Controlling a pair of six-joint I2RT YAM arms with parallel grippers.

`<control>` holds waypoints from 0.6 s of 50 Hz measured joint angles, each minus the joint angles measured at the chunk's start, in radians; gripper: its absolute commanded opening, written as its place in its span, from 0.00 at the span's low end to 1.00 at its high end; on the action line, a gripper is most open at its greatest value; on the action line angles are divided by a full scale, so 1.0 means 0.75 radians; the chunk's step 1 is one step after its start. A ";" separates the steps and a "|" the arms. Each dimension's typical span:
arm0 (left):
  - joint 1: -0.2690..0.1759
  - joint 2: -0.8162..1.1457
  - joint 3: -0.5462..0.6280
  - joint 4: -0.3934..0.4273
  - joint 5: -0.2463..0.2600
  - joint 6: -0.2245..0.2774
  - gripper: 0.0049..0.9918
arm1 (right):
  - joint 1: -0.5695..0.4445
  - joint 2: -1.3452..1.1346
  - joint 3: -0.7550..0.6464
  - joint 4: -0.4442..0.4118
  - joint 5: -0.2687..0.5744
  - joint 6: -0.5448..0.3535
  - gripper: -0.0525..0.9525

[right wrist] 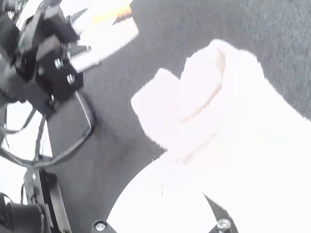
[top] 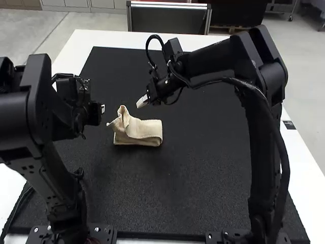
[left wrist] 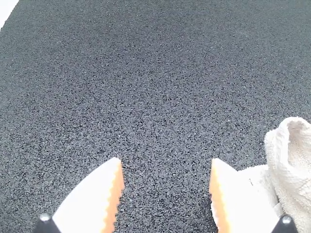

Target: Fold the towel.

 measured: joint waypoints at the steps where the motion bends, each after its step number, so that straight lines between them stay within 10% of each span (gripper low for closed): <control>1: 0.000 0.000 0.000 0.000 0.000 0.000 0.45 | 0.001 -0.001 -0.010 -0.003 0.000 -0.008 0.03; 30: -0.001 -0.070 0.000 -0.011 0.001 -0.001 0.45 | 0.011 0.017 -0.140 0.116 0.017 -0.078 0.03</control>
